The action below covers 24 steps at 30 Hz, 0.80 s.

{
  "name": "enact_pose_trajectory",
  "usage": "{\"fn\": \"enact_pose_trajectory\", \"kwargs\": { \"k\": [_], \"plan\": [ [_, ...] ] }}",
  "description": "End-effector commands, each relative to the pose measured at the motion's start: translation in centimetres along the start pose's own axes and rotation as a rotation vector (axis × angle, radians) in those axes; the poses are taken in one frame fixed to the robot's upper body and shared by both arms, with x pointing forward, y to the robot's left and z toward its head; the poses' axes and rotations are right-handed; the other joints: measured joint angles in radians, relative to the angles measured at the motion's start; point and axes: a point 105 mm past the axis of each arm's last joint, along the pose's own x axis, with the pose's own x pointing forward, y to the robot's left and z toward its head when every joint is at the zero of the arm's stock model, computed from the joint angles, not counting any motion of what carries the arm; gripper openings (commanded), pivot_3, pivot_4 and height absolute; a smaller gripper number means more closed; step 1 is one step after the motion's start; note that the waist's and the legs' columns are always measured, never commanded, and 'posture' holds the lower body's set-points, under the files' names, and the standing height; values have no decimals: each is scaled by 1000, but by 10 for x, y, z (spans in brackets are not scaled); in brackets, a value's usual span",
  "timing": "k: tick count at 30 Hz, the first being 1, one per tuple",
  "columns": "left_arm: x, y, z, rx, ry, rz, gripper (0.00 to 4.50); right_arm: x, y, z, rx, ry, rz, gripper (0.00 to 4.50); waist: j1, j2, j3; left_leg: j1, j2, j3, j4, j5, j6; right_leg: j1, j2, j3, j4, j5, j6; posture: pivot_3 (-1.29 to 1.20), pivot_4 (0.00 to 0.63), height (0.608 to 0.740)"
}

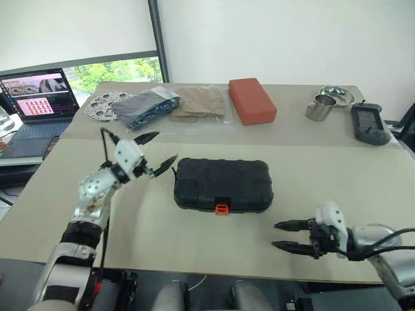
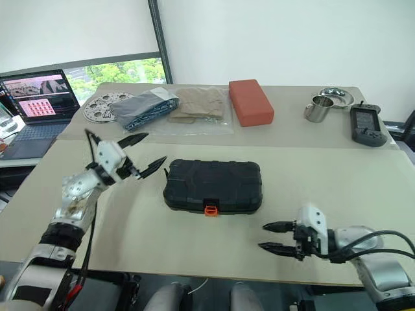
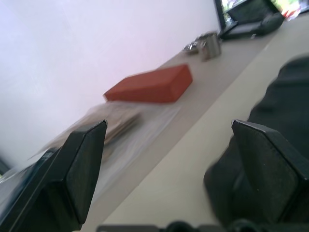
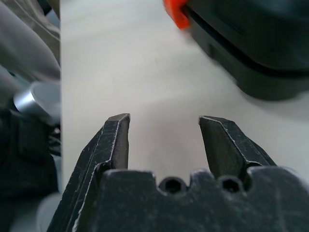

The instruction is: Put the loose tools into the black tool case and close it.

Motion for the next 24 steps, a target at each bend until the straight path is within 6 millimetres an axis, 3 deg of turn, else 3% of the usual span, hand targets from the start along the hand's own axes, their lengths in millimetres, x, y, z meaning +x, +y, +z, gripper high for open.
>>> {"fn": "enact_pose_trajectory", "kwargs": {
  "k": [1, 3, 6, 12, 15, 18, 24],
  "plan": [
    [23, -11, 21, -52, -55, -97, 4394, 16, -8, 12, -29, -42, -44, 2677, -4, 0, 0, 0, 0, 0, 0, 0, 0, 0, 0, 0, 0, 0, 0, 0, 150, 740],
    [36, -24, 19, -64, -49, -169, 4394, 29, -13, 15, -33, -67, -58, 2677, -5, 0, 0, 0, 0, 1, 0, 0, 0, -1, 2, 1, 0, 0, 0, 0, 150, 740],
    [47, -46, 5, -83, -4, -273, 4394, 39, -45, 26, -100, -121, -206, 2677, -5, 0, 0, 0, 0, 1, 0, 0, 0, -1, 4, 1, 0, 0, 0, 0, 150, 740],
    [49, -58, -35, -131, 134, -301, 4394, 24, -119, 50, -176, -193, -595, 2677, -6, -1, 1, 0, -1, 1, 0, 2, 1, -2, 4, 3, 1, 1, -2, 0, 150, 740],
    [55, -57, -52, -170, 190, -247, 4394, 29, -119, 51, -182, -205, -600, 2677, 1, 0, 0, -1, -2, 1, 0, 2, 2, -2, 4, 3, 0, 2, -3, 0, 150, 740],
    [61, -53, -57, -210, 200, -188, 4394, 32, -111, 50, -168, -217, -595, 2677, 2, 1, -1, -2, -2, 0, -1, 2, 2, -1, 4, 3, 0, 2, -3, 0, 150, 740],
    [60, -63, -68, -245, 237, -179, 4394, 53, -70, 40, -69, -170, -511, 2677, 1, 2, -3, -1, -2, -1, 0, 2, 2, -1, 4, 4, 0, 1, -2, 0, 150, 740]
  ]
}}
